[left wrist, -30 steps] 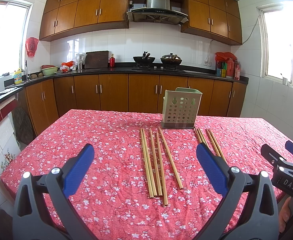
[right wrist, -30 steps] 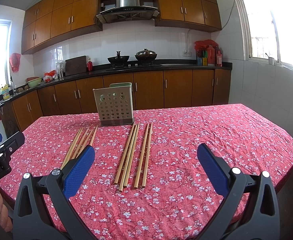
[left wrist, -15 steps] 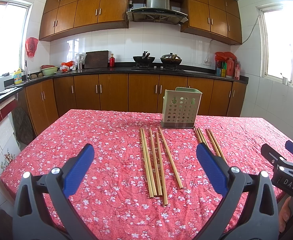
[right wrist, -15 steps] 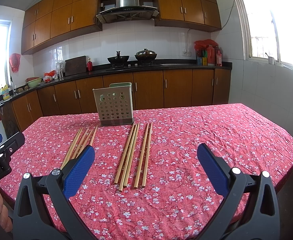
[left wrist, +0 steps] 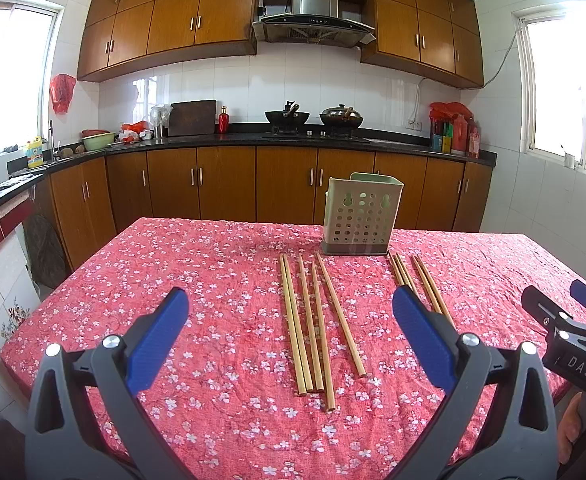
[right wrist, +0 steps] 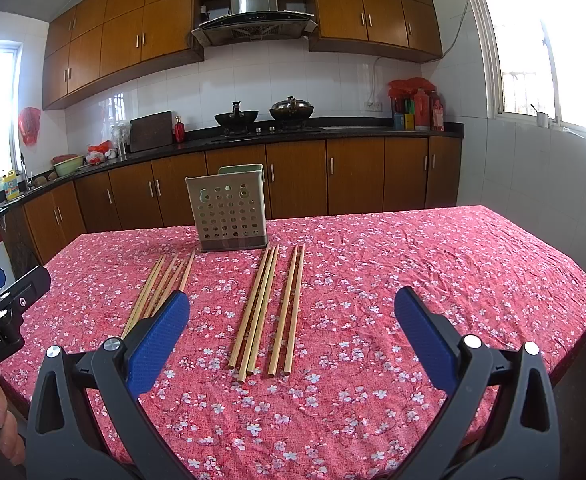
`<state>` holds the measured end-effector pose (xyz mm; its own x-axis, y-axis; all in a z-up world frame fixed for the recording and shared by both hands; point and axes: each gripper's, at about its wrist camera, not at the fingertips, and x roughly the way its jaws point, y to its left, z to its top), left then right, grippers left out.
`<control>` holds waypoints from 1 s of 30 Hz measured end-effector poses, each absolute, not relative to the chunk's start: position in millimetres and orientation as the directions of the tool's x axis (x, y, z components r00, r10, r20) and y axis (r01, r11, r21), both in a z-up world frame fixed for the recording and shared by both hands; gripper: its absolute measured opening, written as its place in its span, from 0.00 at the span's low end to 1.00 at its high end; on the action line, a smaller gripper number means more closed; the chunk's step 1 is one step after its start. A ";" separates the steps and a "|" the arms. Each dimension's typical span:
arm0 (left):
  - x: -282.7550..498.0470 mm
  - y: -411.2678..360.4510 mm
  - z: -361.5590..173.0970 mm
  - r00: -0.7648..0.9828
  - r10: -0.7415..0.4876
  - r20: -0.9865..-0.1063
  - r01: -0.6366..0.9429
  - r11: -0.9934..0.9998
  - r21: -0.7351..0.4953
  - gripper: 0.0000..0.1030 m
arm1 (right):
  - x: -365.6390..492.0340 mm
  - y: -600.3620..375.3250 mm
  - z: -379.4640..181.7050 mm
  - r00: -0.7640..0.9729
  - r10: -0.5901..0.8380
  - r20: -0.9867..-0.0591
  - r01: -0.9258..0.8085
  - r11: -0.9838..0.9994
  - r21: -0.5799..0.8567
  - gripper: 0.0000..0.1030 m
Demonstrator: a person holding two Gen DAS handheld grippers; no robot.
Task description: Organize utensils
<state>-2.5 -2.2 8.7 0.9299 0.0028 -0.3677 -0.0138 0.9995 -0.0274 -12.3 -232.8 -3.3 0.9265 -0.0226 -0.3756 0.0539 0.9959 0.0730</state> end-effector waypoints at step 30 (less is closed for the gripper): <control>105.7 48.3 -54.5 0.713 0.042 -0.700 -0.133 0.988 -0.075 0.76 | 106.2 -254.2 -71.7 0.670 0.053 -0.741 0.105 0.981 0.165 0.38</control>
